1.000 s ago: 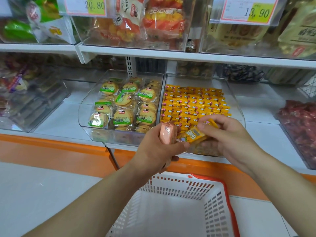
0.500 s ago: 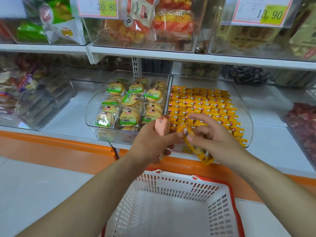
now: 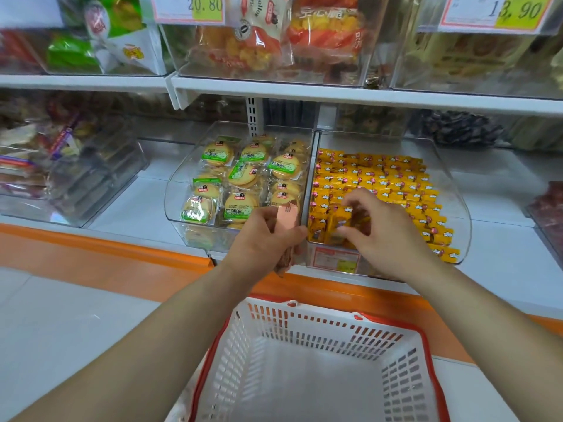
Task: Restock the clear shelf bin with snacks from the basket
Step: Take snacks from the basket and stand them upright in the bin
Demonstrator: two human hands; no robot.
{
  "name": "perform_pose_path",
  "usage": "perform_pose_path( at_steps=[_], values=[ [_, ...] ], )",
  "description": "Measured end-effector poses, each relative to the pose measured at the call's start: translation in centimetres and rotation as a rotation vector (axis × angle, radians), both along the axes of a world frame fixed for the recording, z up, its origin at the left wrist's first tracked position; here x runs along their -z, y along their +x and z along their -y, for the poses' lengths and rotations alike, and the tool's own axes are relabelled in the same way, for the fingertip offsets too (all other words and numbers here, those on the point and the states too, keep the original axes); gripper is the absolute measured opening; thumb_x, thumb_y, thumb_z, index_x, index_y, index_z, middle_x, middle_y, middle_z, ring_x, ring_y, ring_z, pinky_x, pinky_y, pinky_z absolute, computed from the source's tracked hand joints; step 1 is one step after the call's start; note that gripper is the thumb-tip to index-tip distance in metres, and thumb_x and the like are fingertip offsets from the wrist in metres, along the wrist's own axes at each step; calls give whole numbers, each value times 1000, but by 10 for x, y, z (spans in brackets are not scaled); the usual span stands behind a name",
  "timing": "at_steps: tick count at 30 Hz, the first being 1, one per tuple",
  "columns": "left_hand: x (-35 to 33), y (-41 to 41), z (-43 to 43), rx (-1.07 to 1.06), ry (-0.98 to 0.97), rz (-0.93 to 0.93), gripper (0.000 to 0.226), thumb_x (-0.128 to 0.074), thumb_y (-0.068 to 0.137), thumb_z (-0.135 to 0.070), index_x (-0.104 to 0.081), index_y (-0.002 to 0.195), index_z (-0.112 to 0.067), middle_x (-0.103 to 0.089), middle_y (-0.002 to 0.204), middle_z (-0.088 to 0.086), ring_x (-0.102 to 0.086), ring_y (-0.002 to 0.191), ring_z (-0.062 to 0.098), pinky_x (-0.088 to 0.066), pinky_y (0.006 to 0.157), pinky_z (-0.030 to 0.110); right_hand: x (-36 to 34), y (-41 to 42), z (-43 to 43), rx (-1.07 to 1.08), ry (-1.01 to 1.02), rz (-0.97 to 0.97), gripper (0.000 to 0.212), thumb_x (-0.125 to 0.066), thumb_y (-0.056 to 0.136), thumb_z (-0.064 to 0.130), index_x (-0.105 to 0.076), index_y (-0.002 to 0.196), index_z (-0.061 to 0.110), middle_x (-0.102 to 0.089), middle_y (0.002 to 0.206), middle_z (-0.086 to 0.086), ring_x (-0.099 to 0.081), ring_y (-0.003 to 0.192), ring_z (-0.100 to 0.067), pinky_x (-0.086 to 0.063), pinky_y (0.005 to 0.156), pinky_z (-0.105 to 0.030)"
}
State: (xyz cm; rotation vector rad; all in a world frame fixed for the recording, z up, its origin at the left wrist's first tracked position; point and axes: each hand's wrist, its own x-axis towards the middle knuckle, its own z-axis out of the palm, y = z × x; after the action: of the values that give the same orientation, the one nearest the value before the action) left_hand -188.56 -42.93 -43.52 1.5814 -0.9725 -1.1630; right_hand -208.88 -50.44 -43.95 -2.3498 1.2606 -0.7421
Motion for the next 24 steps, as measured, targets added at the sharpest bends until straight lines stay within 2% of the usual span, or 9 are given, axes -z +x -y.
perform_pose_path(
  at_steps=[2,4,7,9,13,17,18,21,24],
  values=[
    [-1,1,1,-16,15,4,49,-77,90,-31,-41,124,-24,-65,116,5,-72,100,23,-63,69,35,0,3,-1,-8,-91,-188,36,-72,87,42,-50,114,38,-68,105,8,-63,94,-18,-51,74,-30],
    [-1,2,2,-15,13,6,47,-75,92,-32,-40,122,-23,-65,117,6,-71,100,22,-63,66,30,-1,6,-2,29,-203,-293,31,-67,89,49,-51,114,39,-69,103,8,-62,93,-17,-44,66,-29],
    [0,1,2,-7,6,44,45,-70,96,-29,-46,133,-18,-66,122,8,-69,109,29,-63,80,43,-4,4,-2,86,-275,-311,27,-58,92,57,-60,112,39,-69,99,12,-62,92,-16,-38,64,-27],
    [-1,0,1,5,-23,104,40,-64,100,-28,-52,137,-19,-66,122,4,-67,109,26,-64,76,42,-5,0,0,68,-187,-284,27,-59,91,58,-61,111,40,-68,100,15,-62,92,-12,-41,65,-26],
    [-4,-4,-1,95,-262,268,26,-64,99,-30,-57,123,-36,-67,107,-15,-67,96,8,-63,71,29,-3,-5,1,-29,53,-108,22,-71,87,42,-62,107,44,-65,97,24,-63,90,1,-44,69,-16],
    [-2,-14,-2,282,-343,331,35,-68,98,-28,-58,130,-37,-66,112,-22,-62,102,-6,-61,75,24,-2,-12,5,-85,161,1,30,-73,87,26,-64,110,43,-68,96,30,-62,90,12,-46,72,-7],
    [0,-16,-1,304,-336,347,36,-68,98,-27,-57,131,-36,-66,113,-23,-62,103,-7,-60,75,23,-2,-14,7,-102,207,17,35,-73,87,24,-64,115,42,-70,98,28,-63,93,11,-49,75,-10],
    [4,-16,0,317,-316,384,37,-69,97,-25,-57,131,-34,-64,113,-25,-60,107,-10,-57,80,20,-9,-20,19,-135,376,95,42,-68,92,16,-59,127,37,-75,101,19,-67,100,0,-53,90,-31],
    [7,-14,-2,374,-309,411,37,-69,97,-27,-57,130,-38,-66,114,-26,-61,107,-6,-57,83,19,-18,-17,44,-156,243,-16,24,-67,95,23,-69,114,36,-73,102,19,-64,100,3,-51,90,-27]
  ],
)
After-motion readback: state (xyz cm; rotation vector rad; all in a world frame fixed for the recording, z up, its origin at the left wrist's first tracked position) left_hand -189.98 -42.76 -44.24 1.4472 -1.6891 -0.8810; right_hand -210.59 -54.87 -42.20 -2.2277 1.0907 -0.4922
